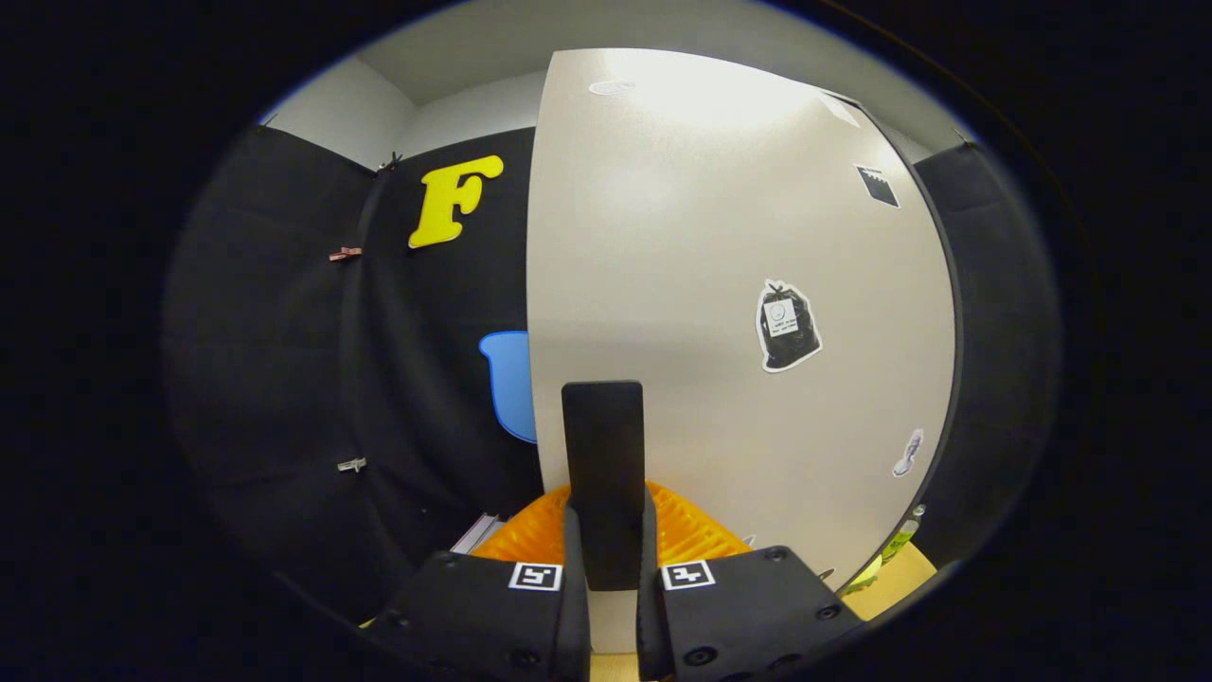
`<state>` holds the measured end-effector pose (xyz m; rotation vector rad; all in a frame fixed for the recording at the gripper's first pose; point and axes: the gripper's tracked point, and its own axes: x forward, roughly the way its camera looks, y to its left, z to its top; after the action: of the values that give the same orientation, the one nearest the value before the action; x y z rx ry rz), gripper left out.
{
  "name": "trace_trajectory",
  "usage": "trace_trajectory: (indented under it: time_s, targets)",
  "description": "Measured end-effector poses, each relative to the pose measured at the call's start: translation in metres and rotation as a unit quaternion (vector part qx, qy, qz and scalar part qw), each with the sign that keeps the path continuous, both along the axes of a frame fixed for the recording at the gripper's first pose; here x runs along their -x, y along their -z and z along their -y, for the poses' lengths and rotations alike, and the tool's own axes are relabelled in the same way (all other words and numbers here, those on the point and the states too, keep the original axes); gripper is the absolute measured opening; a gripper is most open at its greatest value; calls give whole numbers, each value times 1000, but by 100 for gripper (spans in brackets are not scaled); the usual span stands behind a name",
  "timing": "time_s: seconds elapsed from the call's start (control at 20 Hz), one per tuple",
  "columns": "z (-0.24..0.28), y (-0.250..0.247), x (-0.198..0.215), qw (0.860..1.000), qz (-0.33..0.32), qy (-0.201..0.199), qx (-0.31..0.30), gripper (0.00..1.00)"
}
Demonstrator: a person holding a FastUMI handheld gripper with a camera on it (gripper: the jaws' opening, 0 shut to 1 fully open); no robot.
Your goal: Open the shoe cabinet door, grab the shoes and put them into the shoe cabinet, then close the shoe cabinet door.
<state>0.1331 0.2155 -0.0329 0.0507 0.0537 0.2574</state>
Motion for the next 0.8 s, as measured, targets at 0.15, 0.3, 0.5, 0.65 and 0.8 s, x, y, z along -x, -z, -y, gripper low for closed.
trace_trajectory:
  time_s: [0.15, 0.3, 0.5, 0.65, 0.8]
  targets:
    - [17, -7, 36, 1000, 1, -22, -4, 23]
    - [39, -10, 64, 999, -5, -40, -4, 23]
    - [70, -13, 91, 999, -12, -43, -6, 23]
    - [93, -15, 107, 999, -11, -36, -4, 23]
    - [120, -18, 120, 1000, -8, -28, -2, 23]
